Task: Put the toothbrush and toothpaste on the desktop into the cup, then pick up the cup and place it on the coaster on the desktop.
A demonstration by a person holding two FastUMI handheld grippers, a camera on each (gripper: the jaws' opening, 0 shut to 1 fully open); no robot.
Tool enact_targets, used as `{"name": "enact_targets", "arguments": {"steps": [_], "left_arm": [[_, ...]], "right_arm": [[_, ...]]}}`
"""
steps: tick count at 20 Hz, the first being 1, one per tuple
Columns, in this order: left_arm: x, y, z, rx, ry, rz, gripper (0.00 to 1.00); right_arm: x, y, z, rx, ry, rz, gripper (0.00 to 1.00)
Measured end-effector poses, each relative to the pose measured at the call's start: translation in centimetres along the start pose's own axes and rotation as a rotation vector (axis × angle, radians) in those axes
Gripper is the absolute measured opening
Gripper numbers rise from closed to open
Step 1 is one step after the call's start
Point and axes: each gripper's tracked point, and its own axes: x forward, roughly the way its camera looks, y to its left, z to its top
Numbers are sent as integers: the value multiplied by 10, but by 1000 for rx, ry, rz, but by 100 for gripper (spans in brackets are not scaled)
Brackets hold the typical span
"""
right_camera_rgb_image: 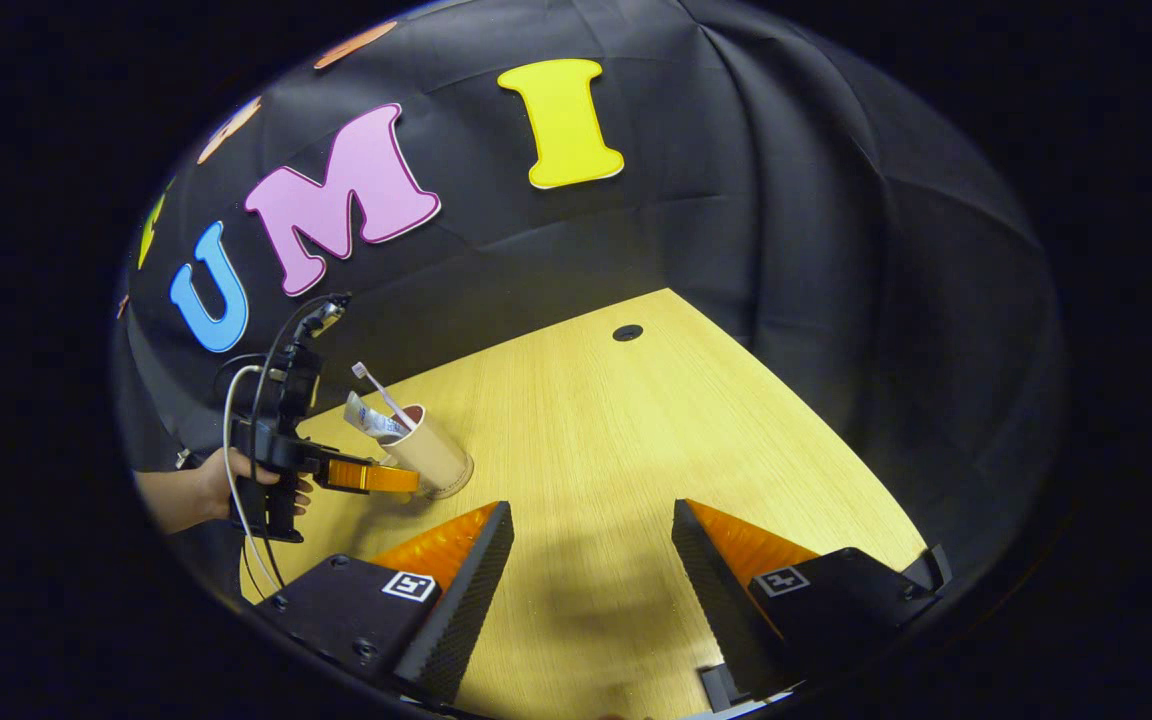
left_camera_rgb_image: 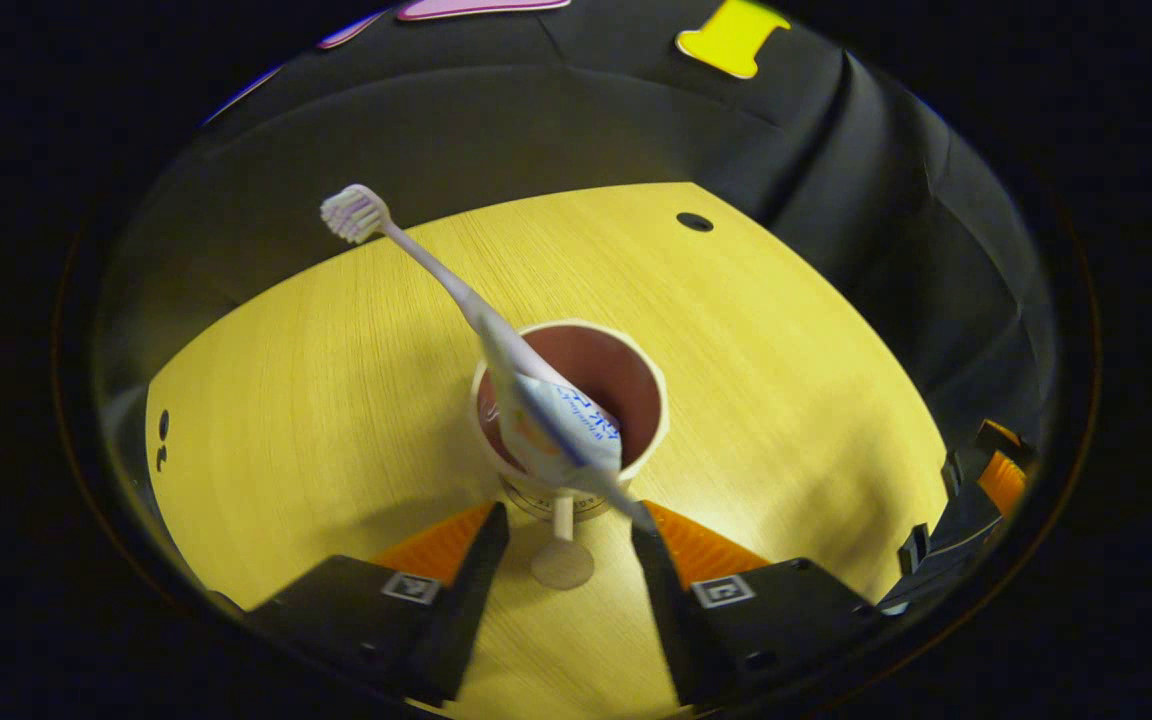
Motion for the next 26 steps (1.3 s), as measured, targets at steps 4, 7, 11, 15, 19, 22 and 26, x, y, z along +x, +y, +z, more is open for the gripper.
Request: {"name": "enact_targets", "arguments": {"steps": [4,7,11,15,19,22,26], "left_arm": [[-40,-2,-7,-52,-86,-17,98],[-84,8,-23,-73,-162,16,98],[-164,20,-37,-123,-356,95,98],[-235,41,-74,-233,-513,199,98],[-287,57,-138,-353,-591,299,97],[-315,58,-186,-415,-617,329,97],[-340,58,-218,-394,-648,392,97]], "right_arm": [[-8,17,-3,25,2,20,98],[-21,31,-4,0,-3,29,98],[-39,55,-3,-27,-27,43,98],[-62,79,0,-32,-87,36,98],[-87,105,-11,-77,-104,48,98],[-107,124,-22,-108,-98,66,98],[-138,145,-36,-148,-138,65,98]]}}
